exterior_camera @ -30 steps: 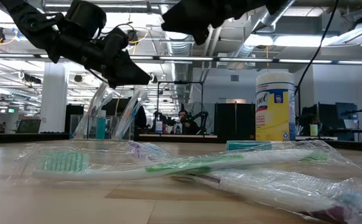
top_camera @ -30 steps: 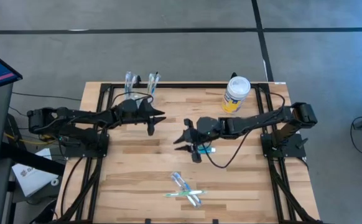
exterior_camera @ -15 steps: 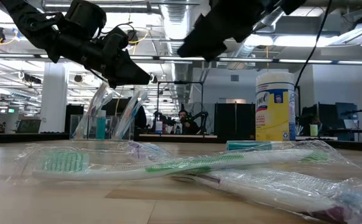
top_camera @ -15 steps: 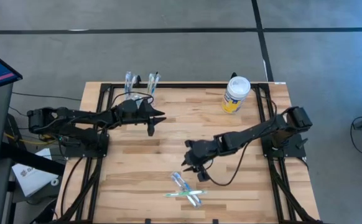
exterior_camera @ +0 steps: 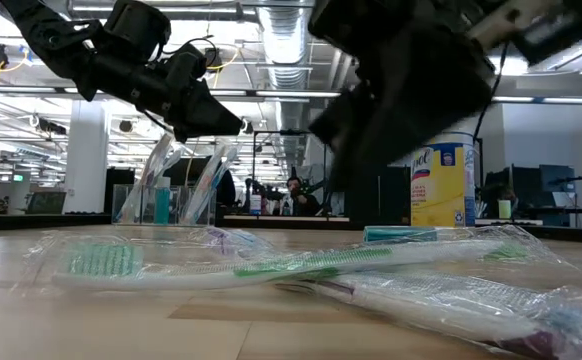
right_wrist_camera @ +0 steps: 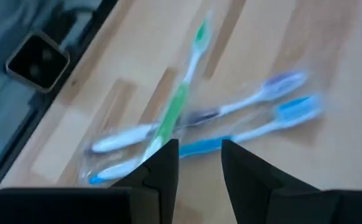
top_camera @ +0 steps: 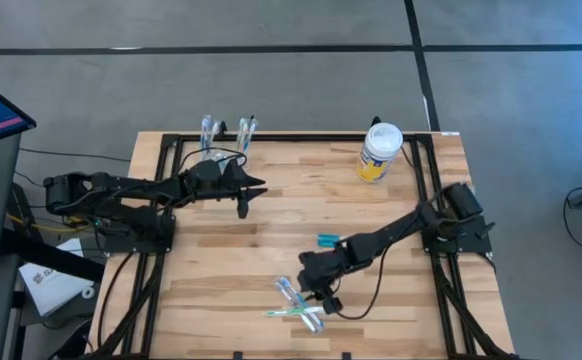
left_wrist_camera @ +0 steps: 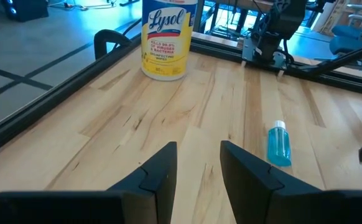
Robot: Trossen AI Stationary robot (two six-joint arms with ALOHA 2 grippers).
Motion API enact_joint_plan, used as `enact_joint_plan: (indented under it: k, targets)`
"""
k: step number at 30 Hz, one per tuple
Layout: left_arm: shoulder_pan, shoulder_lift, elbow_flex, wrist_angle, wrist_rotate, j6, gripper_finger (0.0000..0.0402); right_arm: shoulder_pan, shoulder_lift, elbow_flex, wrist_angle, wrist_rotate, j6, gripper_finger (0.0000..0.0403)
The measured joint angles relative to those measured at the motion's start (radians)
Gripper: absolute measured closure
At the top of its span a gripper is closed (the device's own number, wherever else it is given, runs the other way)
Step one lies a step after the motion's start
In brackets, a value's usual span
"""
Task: Pick & Place toothbrushing station
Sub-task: Put the green toothbrush into the transparent organizer
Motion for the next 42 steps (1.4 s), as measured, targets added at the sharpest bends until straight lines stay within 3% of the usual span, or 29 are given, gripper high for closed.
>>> enact_joint_plan:
  k: [13,37,42]
  targets:
    - [0.000,0.000,0.000,0.001,0.000,0.000,0.0284,0.045,0.034,0.000,0.070,-0.020,0.044,0.0290]
    - [0.000,0.000,0.000,0.000,0.000,0.000,0.0284,0.058,0.068,0.000,-0.017,-0.014,0.103,0.0290]
    - [0.000,0.000,0.000,0.000,0.000,0.000,0.0284,0.057,0.068,0.000,-0.029,-0.014,0.110,0.0323]
